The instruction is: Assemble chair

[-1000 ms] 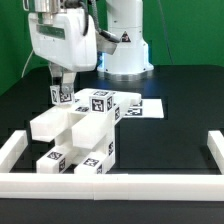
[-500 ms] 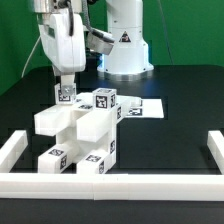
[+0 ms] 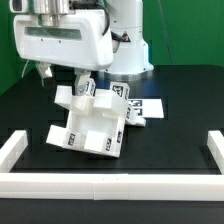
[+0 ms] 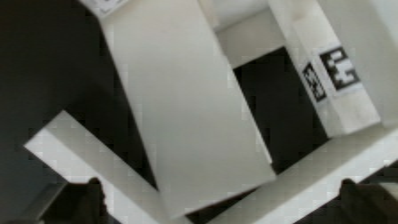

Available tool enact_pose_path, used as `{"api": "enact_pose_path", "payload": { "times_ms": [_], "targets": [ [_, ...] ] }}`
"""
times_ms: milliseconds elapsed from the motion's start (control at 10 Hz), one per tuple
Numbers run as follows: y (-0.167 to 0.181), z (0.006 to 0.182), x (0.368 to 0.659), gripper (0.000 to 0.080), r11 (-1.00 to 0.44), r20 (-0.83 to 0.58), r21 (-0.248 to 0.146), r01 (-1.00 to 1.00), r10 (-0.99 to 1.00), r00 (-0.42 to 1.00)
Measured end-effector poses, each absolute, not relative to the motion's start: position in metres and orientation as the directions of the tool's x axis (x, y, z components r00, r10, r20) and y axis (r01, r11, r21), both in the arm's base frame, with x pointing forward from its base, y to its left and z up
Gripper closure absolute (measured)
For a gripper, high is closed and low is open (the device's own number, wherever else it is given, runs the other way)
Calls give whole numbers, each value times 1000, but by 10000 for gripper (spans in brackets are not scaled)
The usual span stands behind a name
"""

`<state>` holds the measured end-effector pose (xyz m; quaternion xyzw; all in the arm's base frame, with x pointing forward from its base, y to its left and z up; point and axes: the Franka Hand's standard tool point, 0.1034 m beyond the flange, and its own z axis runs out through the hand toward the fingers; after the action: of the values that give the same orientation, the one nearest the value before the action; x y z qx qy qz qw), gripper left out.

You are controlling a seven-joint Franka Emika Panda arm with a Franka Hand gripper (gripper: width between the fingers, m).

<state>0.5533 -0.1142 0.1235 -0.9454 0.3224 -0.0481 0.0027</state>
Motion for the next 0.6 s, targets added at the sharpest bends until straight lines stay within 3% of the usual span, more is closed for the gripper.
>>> {"api": "enact_pose_path", "payload": {
  "times_ms": [200, 400, 600],
  "targets": [
    [-104, 128, 552, 150, -854, 93, -29, -520, -520, 849],
    [-99, 139, 550, 150, -887, 103, -46, -460, -462, 881],
    [-95, 133, 544, 150, -904, 112, -35, -427, -428, 897]
  ]
}}
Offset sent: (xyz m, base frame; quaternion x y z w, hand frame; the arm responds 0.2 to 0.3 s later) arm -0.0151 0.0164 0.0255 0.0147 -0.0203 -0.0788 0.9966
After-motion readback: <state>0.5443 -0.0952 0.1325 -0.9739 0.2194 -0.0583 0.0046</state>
